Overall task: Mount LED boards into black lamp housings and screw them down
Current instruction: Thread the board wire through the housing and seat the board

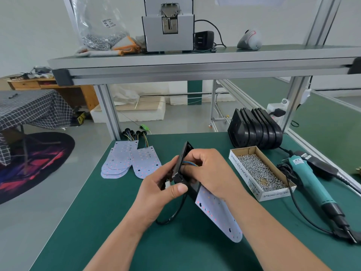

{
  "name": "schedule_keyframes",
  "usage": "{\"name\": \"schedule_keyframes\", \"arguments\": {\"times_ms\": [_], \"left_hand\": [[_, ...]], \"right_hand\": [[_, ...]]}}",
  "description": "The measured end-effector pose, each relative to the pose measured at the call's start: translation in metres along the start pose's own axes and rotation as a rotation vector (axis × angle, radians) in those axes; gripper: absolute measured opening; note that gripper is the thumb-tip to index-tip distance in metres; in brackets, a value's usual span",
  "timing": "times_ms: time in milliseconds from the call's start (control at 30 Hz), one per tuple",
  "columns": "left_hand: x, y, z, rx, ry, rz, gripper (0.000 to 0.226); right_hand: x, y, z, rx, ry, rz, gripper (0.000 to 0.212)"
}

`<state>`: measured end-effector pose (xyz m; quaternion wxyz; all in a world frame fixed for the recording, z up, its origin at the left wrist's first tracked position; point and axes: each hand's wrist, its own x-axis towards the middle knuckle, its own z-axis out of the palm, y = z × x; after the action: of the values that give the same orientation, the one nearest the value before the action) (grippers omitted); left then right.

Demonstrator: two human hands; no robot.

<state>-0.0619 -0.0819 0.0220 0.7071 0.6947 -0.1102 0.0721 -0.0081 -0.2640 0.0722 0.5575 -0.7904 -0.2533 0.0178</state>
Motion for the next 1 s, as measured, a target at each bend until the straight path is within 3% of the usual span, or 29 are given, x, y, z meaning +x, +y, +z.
{"name": "schedule_keyframes", "arguments": {"times_ms": [267, 400, 533, 600, 700, 833, 933, 1000], "left_hand": [[0.001, -0.002, -0.002, 0.002, 0.04, 0.01, 0.079], [0.002, -0.003, 0.001, 0.005, 0.039, 0.013, 0.082], [0.002, -0.004, -0.001, 0.041, 0.08, 0.023, 0.083], [0.002, -0.006, -0.003, 0.098, 0.082, 0.032, 0.078], [0.002, -0.009, -0.004, 0.122, 0.082, 0.041, 0.072], [0.002, -0.009, -0.004, 0.132, 0.083, 0.044, 0.07], [0.003, -0.01, -0.002, 0.105, 0.104, 0.029, 0.064], [0.003, -0.009, -0.002, 0.126, 0.175, 0.033, 0.056]], "right_hand": [[-0.006, -0.004, 0.001, -0.15, -0.166, -0.024, 0.025], [-0.009, -0.002, -0.002, -0.103, -0.188, -0.022, 0.029], [-0.013, 0.009, -0.007, 0.108, -0.128, -0.051, 0.028], [-0.013, 0.014, -0.015, 0.252, 0.02, -0.052, 0.025], [-0.01, 0.03, -0.025, 0.102, 0.24, -0.052, 0.021], [-0.011, 0.05, -0.034, 0.041, 0.029, 0.185, 0.034], [-0.015, 0.06, -0.04, 0.197, -0.119, 0.233, 0.035], [-0.016, 0.065, -0.041, 0.365, -0.097, 0.242, 0.024]]}}
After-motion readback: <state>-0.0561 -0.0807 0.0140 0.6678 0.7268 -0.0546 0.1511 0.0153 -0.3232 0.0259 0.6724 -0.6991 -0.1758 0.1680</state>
